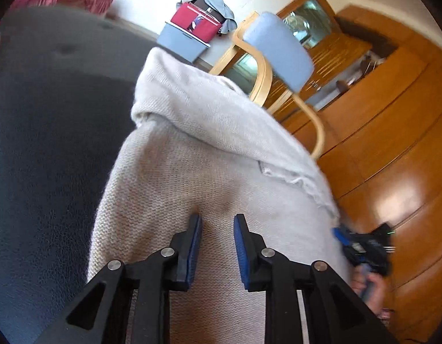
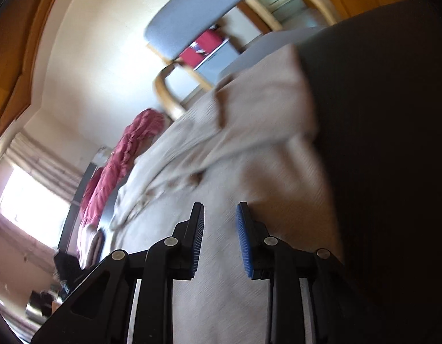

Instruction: Fold clothes

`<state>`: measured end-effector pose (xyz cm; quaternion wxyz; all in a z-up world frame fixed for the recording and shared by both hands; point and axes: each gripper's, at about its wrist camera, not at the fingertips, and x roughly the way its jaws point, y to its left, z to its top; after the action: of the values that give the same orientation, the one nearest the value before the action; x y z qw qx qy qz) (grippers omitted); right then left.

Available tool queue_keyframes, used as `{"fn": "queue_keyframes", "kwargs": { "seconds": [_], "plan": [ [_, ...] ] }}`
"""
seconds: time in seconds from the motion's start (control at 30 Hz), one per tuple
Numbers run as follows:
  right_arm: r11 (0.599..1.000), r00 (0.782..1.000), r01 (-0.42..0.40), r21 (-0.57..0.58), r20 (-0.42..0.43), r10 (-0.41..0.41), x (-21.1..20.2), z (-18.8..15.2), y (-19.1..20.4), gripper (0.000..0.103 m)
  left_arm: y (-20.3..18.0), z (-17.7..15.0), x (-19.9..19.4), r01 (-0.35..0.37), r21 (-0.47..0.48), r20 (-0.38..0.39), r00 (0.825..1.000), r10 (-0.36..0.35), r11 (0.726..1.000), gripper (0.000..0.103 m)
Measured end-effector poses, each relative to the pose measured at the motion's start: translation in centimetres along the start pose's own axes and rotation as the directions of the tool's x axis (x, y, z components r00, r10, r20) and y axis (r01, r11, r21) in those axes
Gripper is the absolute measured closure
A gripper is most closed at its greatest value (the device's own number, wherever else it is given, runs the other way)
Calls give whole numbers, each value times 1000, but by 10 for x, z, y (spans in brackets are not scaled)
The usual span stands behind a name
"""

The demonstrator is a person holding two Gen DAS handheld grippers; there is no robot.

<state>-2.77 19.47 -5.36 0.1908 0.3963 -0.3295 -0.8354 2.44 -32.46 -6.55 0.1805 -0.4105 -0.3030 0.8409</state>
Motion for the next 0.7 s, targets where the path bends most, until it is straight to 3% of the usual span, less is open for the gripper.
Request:
{"fn": "queue_keyframes", "kwargs": {
  "seconds": [0.1,0.17,0.23,0.37,0.47,0.57,0.63,0.7],
  "plan": [
    [998,998,46,39,48,-48,-9,15,-22,81,-4,-1,2,-9,17,2,1000,9,1000,86],
    [996,997,21,92,70,-27,-17,16,-38,85,-6,-1,4,-12,24,1,1000,12,1000,86],
    [990,996,-3,141,91,-9,-25,16,-53,96,-1,0,1,3,15,0,1000,-3,1000,86],
    [994,994,34,99,97,-44,-40,7,-38,89,-1,-2,-4,-18,23,-1,1000,18,1000,83],
    [997,997,-71,37,33,70,-45,-15,-15,89,-24,-9,-14,-80,133,17,997,79,988,79],
    [992,991,-107,-62,-85,102,-38,-45,14,89,-44,-25,-18,-42,221,-20,999,48,974,78],
    [989,984,-127,-76,-136,116,-30,-58,20,89,-51,-40,-12,-89,298,-71,991,115,950,78],
    [987,975,-140,-77,-182,124,-21,-71,24,89,-49,-46,-16,-107,332,-70,988,137,937,79]
  ]
}}
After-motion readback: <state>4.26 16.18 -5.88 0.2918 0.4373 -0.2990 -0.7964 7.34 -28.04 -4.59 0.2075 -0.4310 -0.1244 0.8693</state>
